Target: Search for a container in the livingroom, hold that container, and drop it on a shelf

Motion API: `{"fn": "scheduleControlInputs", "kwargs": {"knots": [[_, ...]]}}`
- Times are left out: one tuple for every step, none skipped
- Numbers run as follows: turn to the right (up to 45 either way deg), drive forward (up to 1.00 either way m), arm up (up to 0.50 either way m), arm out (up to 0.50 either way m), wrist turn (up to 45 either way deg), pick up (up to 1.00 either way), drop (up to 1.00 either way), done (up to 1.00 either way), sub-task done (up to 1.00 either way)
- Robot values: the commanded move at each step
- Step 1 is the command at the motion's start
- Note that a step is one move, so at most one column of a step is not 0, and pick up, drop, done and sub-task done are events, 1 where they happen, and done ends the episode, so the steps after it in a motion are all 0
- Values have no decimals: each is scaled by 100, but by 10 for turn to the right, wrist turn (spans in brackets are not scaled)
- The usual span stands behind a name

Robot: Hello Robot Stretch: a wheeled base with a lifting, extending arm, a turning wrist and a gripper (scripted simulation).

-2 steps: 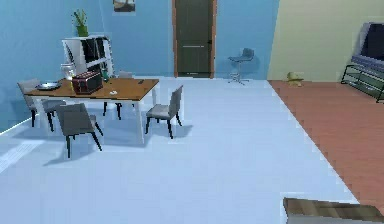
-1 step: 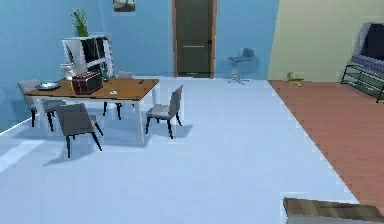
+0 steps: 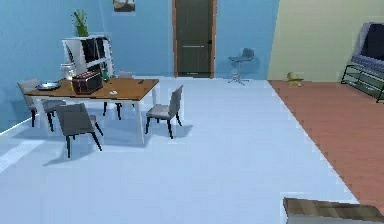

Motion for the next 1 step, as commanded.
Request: {"fn": "scheduleControlInputs", "kwargs": {"knots": [[0, 0, 10, 0, 0, 0, 0, 0, 0]]}}
